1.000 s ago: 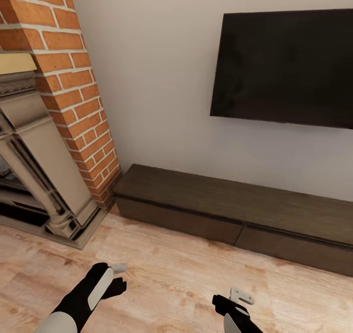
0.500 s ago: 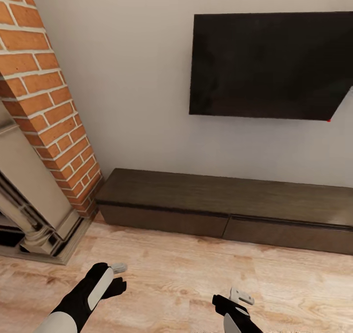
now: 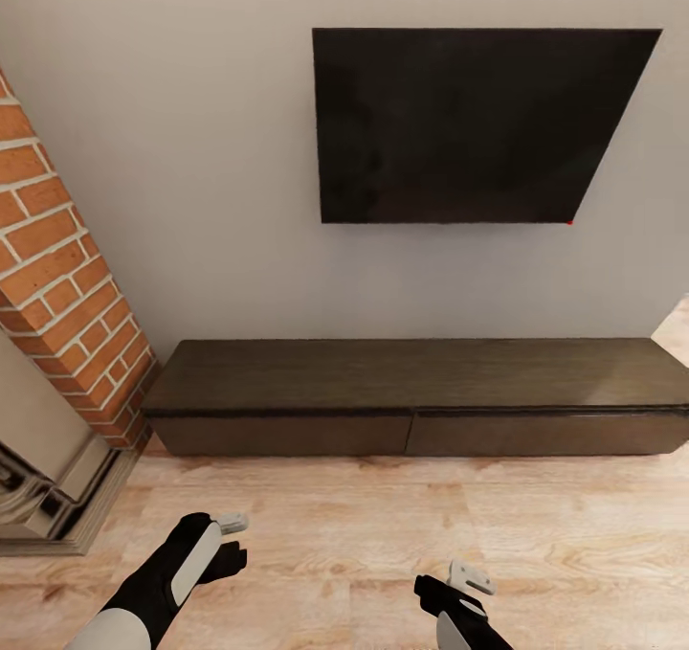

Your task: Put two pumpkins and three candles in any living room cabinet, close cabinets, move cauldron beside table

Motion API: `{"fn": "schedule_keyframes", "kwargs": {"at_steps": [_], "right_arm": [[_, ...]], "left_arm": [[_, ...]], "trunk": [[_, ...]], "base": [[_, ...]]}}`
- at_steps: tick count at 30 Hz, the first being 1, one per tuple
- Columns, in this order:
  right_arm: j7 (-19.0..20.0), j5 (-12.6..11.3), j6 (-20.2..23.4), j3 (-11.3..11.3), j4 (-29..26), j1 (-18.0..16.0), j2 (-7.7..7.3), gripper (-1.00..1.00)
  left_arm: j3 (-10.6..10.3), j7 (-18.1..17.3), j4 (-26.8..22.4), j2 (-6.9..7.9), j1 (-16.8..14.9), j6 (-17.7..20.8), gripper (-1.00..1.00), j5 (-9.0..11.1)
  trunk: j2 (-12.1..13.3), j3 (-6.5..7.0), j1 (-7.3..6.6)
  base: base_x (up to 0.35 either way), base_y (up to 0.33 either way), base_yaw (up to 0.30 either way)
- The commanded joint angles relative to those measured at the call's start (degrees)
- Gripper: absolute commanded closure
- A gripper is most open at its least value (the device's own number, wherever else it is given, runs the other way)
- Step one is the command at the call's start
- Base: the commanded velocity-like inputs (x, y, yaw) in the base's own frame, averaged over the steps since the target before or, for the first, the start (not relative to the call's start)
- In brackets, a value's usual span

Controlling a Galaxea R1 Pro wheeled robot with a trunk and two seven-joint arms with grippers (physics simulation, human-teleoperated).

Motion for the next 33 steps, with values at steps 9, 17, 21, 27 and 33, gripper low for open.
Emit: {"fn": "schedule_keyframes", "kwargs": {"at_steps": [9,17,21,27,33], "right_arm": [[0.0,0.3,-0.1,0.2,-0.2,0.0,0.08,-1.0],[0.0,0.8,-0.1,0.3,-0.2,0.0,0.09,-1.0],[0.0,0.8,-0.1,0.3,-0.2,0.0,0.09,-1.0],[0.7,0.5,0.0,0.1,-0.2,0.0,-0.17,-1.0],[15.1,-2.9,0.2,-1.9,0.0,0.1,-6.05,-1.0]], "left_arm": [[0.0,0.0,0.0,-0.05,0.0,0.0,-1.0,0.0],[0.0,0.0,0.0,-0.01,0.0,0.0,-1.0,0.0],[0.0,0.0,-0.1,0.0,0.0,0.0,-1.0,0.0],[4.5,0.0,-3.7,0.89,0.0,3.9,-1.0,0.8],[14.9,-5.9,-9.7,3.12,0.2,13.7,-1.0,3.7]], "trunk": [[0.0,0.0,0.0],[0.0,0.0,0.0],[0.0,0.0,0.0],[0.0,0.0,0.0],[0.0,0.0,0.0]], "base": [[-0.017,0.041,-0.118],[-0.001,0.001,-0.003],[0.0,0.0,0.0],[0.0,0.0,0.0],[0.0,0.0,0.0]]}}
